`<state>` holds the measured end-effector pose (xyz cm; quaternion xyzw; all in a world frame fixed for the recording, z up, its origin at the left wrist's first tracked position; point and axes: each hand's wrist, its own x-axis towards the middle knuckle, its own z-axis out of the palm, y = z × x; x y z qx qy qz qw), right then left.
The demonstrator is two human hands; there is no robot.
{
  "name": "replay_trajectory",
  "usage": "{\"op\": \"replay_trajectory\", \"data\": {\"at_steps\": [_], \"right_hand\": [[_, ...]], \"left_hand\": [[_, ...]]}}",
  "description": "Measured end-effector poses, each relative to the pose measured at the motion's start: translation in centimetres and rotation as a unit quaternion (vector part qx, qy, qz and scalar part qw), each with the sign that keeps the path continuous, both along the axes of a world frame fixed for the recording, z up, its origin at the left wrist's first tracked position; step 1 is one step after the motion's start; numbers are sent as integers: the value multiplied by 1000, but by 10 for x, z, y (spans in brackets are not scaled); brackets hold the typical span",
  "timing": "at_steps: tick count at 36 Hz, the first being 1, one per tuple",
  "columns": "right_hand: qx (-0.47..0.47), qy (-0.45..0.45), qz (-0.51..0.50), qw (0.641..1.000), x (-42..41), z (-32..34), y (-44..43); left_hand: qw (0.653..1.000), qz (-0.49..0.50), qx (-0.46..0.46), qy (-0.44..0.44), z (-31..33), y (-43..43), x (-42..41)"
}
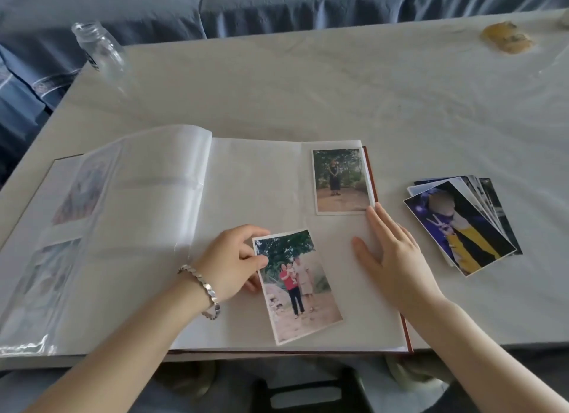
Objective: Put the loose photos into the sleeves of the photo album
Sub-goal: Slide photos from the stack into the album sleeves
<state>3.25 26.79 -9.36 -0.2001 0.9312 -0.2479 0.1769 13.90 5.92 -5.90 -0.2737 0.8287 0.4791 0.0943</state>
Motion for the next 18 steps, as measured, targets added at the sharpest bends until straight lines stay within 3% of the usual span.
{"op": "replay_trajectory", "data": {"at_steps": [7,18], "right_hand": [[8,-7,2,1000,0,2,0],[4,-4,0,1000,1,0,0]], "left_hand": [[999,-28,24,-29,1,-4,-4],[998,-57,-11,-9,-1,8,-26]]}}
